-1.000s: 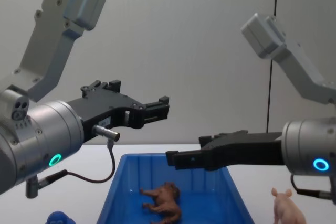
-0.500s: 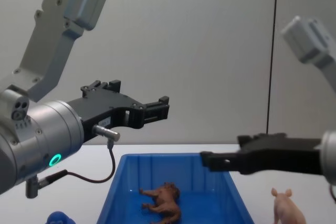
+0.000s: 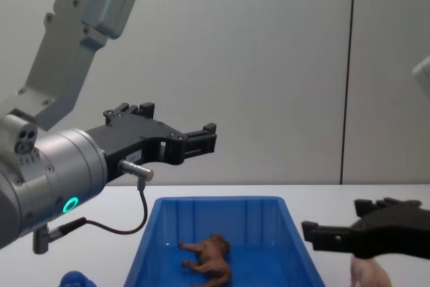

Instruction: Pick up the two dolls from the table and place them into the box.

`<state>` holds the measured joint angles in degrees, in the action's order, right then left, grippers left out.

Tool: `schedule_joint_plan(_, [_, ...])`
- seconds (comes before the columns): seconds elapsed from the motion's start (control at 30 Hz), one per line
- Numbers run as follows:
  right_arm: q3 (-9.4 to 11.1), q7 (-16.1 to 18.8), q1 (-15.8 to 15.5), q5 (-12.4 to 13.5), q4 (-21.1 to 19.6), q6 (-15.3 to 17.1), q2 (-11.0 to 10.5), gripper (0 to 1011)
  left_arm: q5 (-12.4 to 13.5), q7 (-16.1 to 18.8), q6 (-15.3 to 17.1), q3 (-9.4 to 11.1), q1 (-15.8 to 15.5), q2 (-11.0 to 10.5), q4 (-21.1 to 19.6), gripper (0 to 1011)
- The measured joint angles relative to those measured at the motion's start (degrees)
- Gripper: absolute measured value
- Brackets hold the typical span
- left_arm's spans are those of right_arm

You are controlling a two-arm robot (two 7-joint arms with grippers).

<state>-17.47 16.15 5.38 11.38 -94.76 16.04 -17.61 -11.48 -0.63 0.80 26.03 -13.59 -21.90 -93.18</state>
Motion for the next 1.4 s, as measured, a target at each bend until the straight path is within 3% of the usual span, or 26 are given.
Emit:
schedule_joint_plan(0.57, [0.92,-6.75,-4.16,1.6,-1.21,0.07,-1.82,1001,0.0,0.0,0.0,0.0,0.0,0.0,0.01,1003])
schedule_joint_plan(1.1, [1.41,-7.38,-3.1,3.04,3.68,1.95,-1.09,999,0.0,0.0,0.0,0.0,0.0,0.0,0.0,1003])
schedule_joint_plan(1.4, [1.46,-6.42,-1.56,3.91,6.93,2.08,-0.09,795,0.0,0.0,0.0,0.0,0.0,0.0,0.0,1003])
